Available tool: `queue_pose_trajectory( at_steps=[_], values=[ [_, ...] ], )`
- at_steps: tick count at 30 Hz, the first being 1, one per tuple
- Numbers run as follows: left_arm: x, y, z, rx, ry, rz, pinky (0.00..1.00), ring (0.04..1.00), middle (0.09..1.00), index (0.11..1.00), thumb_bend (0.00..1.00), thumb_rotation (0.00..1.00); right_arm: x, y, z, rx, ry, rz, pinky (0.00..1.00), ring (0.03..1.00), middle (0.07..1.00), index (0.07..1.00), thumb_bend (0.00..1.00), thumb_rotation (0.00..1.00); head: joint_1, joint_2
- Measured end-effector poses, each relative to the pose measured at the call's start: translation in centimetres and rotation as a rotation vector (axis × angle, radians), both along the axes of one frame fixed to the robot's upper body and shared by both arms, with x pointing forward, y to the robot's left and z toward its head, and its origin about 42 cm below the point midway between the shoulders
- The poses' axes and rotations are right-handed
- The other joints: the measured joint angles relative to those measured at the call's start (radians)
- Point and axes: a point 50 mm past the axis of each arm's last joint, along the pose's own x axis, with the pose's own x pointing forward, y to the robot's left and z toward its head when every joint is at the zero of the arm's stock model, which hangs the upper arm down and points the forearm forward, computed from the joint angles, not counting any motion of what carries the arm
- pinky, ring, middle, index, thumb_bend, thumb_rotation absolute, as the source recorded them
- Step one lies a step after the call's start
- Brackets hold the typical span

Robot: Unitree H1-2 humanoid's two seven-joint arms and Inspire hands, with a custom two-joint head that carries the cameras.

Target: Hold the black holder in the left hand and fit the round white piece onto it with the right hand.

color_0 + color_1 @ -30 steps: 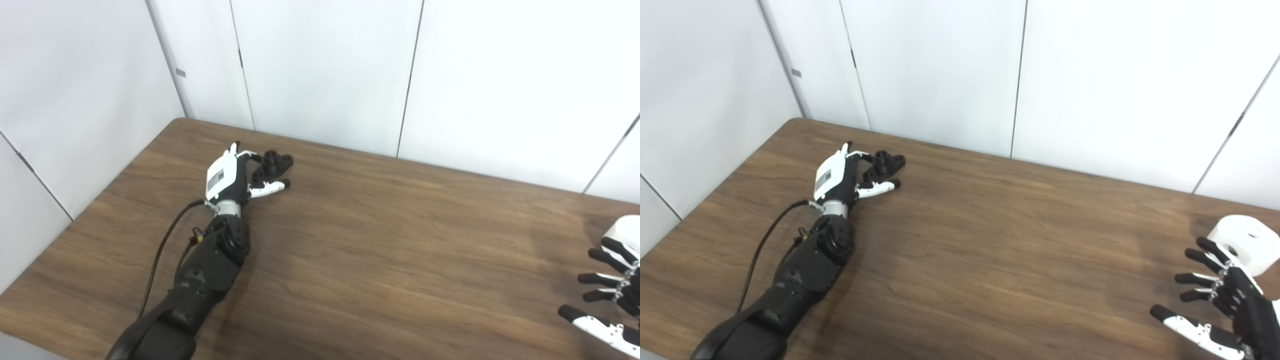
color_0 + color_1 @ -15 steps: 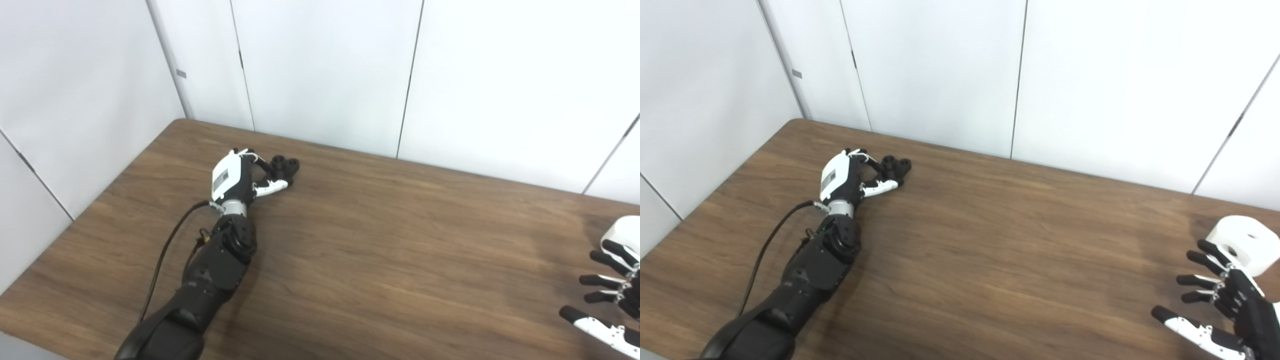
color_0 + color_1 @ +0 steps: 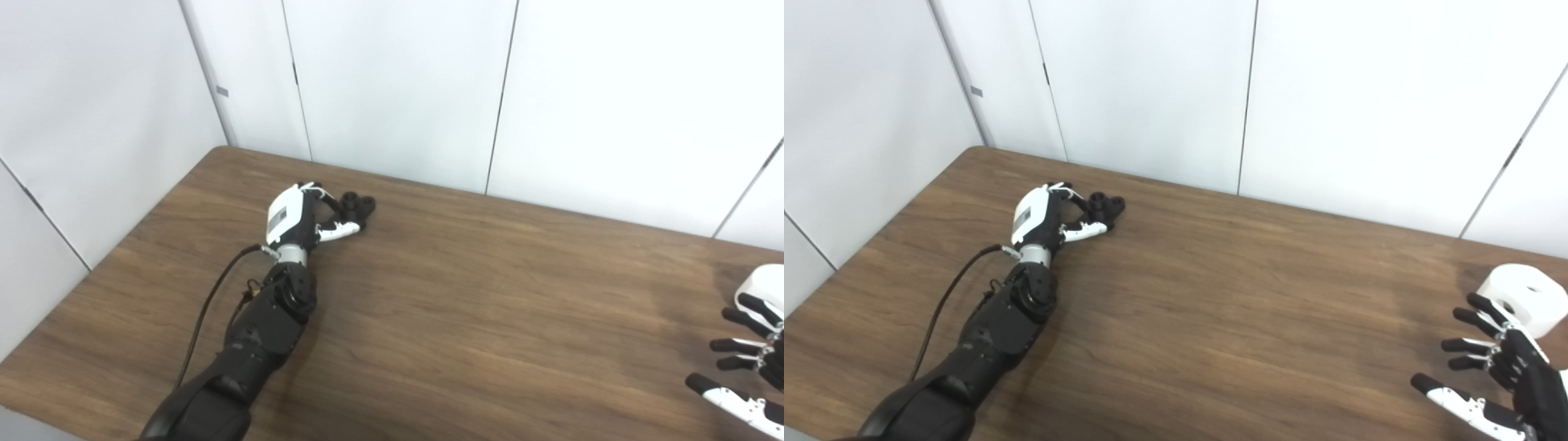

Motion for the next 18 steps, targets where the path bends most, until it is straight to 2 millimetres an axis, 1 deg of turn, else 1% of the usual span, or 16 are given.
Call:
queue_pose_trajectory(
  at_steps=[4,6,11,14,15,16,18],
  values=[
    [-0.8,-0.4,0.2,-0.028,-0.006,-0.102,0.99,0.999,0.921,0.483,0.52,0.06,0.0,0.1,-0.1,0.004,0.001,0.001,0.49,0.613,0.780,0.826,0.62,0.13,-0.017,0.002],
    [-1.2,-0.8,0.1,-0.049,-0.002,-0.160,1.00,1.000,0.937,0.483,0.52,0.06,0.1,0.3,-0.1,0.008,0.001,0.001,0.49,0.611,0.782,0.823,0.62,0.14,-0.034,0.005],
    [-2.4,-1.6,0.3,-0.039,0.013,-0.310,0.99,1.000,0.963,0.484,0.53,0.06,0.6,0.8,0.0,0.007,-0.011,0.007,0.48,0.601,0.774,0.812,0.65,0.14,-0.060,0.009],
    [-2.9,-2.4,0.3,-0.055,0.013,-0.383,0.99,1.000,0.967,0.483,0.52,0.06,0.8,1.0,0.2,0.012,-0.021,0.005,0.48,0.602,0.773,0.805,0.67,0.15,-0.097,0.018],
    [-3.1,-2.8,0.3,-0.057,0.017,-0.414,1.00,1.000,0.969,0.483,0.52,0.06,0.9,1.1,0.2,0.015,-0.023,0.005,0.51,0.609,0.774,0.805,0.67,0.15,-0.115,0.023],
    [-3.2,-3.3,0.4,-0.058,0.019,-0.442,1.00,1.000,0.971,0.483,0.52,0.06,0.9,1.3,0.2,0.019,-0.023,0.004,0.53,0.614,0.772,0.803,0.68,0.16,-0.115,0.023],
    [-3.5,-4.2,0.4,-0.055,0.028,-0.498,1.00,1.000,0.975,0.483,0.52,0.06,0.9,1.5,0.2,0.027,-0.019,0.002,0.54,0.612,0.760,0.795,0.68,0.15,-0.143,0.032]
  ],
)
